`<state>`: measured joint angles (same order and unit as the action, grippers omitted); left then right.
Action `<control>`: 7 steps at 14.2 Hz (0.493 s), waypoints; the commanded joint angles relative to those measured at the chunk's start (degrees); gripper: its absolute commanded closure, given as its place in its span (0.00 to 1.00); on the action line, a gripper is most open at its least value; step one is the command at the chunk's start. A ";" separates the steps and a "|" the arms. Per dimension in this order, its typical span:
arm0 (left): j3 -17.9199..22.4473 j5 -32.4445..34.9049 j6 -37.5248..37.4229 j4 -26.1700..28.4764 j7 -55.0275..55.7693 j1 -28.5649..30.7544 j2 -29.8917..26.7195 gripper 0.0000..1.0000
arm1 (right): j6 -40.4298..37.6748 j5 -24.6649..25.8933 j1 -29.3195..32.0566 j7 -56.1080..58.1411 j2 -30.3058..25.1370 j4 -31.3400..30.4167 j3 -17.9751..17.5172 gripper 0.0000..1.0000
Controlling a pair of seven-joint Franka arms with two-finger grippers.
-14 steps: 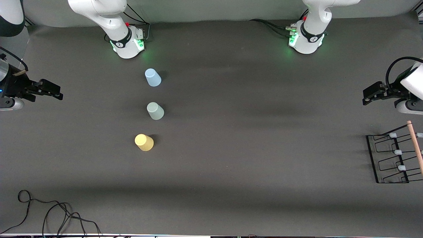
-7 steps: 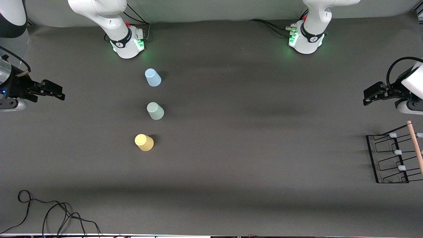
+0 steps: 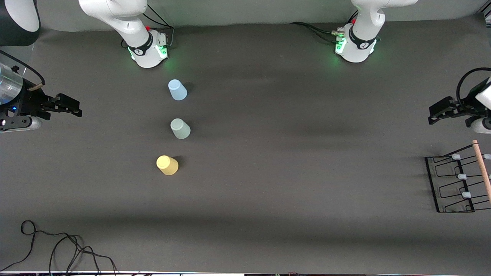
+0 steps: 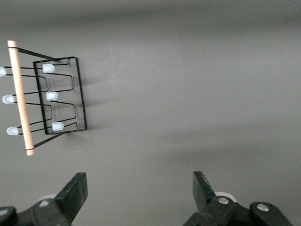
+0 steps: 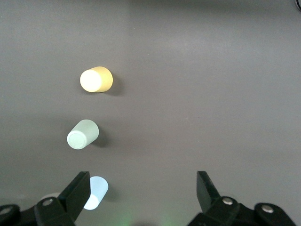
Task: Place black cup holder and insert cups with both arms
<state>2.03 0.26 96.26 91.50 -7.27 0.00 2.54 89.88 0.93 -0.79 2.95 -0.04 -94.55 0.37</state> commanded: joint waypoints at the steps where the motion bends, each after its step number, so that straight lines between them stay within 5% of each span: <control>1: 0.07 -0.61 -0.10 -3.78 -2.66 1.94 3.51 0.00 | -0.67 -0.84 -0.26 -0.93 0.22 0.95 0.33 0.00; 7: 0.07 -0.61 5.16 -6.16 -10.12 7.81 9.75 0.00 | -1.37 -0.76 -0.17 -0.93 0.13 0.86 0.42 0.00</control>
<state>2.21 0.26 100.32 87.63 -13.94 5.90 9.64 89.77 0.93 -0.76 2.95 -0.04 -94.54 0.48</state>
